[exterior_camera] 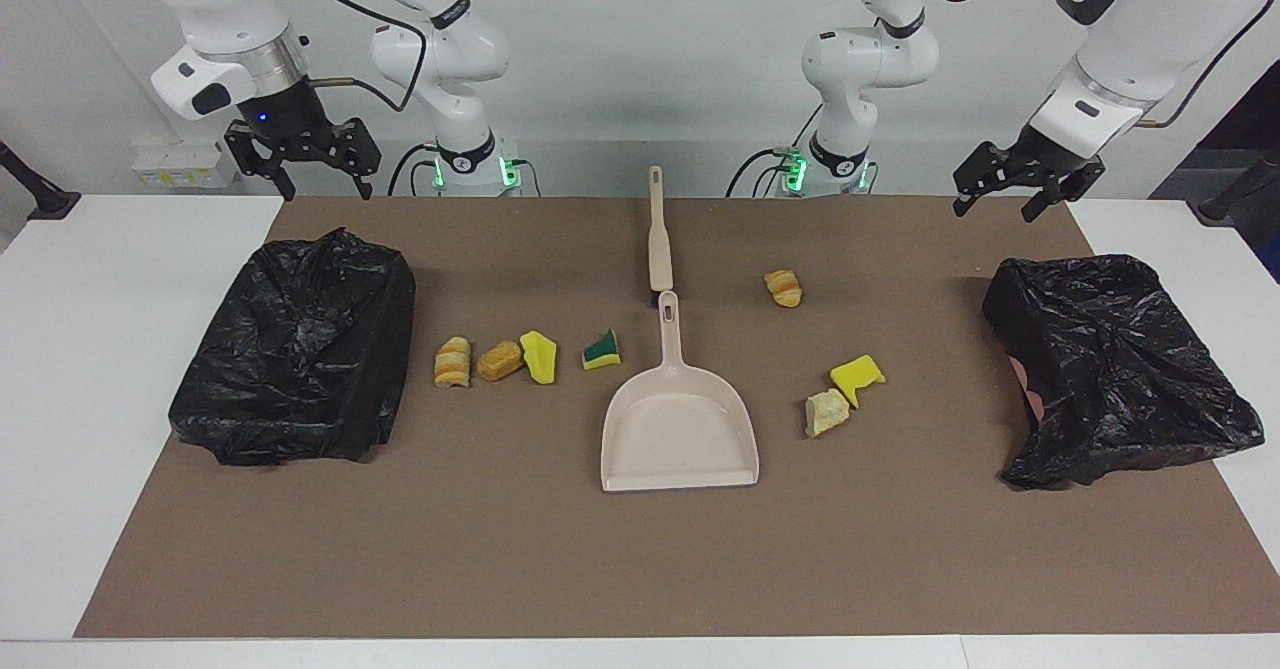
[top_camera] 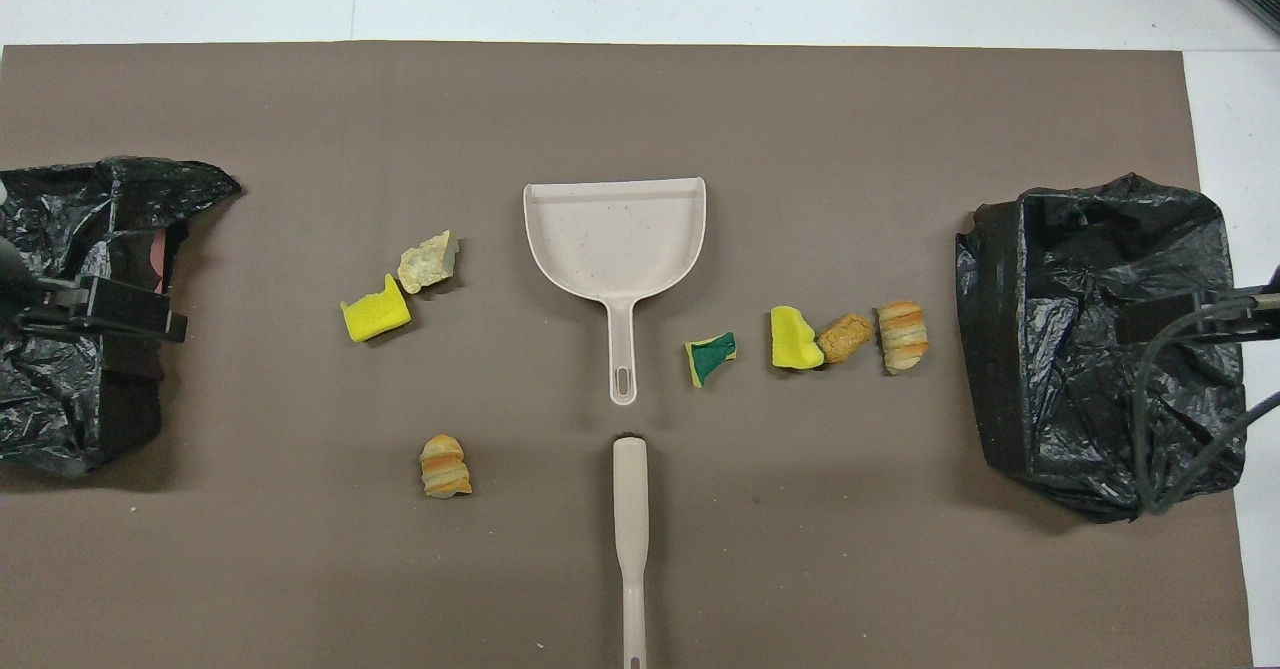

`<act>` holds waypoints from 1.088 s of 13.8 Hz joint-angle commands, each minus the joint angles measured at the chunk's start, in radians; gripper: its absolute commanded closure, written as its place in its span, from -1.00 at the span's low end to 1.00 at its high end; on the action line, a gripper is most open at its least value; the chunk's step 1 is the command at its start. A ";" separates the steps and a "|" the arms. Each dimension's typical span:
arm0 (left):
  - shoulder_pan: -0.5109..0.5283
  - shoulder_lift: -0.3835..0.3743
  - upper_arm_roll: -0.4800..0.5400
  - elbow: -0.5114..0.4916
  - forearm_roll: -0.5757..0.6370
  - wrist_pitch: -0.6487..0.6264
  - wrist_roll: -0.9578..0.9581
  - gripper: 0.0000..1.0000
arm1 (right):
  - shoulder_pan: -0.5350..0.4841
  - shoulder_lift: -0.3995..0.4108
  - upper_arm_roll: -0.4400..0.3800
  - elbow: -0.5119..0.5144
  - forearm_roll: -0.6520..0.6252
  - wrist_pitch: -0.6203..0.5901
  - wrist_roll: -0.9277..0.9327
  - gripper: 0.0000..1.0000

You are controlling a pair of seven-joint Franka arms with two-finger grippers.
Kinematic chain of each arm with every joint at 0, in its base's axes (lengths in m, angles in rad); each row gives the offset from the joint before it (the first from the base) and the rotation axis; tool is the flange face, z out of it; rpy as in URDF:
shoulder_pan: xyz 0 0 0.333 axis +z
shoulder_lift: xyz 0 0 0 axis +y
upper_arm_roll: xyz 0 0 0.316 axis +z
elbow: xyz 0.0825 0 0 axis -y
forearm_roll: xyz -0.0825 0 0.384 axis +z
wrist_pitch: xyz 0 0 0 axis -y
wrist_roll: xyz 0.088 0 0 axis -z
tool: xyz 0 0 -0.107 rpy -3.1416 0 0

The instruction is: Sweep and dump trash in bin

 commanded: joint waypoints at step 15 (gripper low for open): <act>-0.567 -0.154 0.005 -0.511 -0.089 0.393 -0.287 -1.00 | -0.004 -0.023 0.009 -0.036 0.004 -0.002 0.001 -1.00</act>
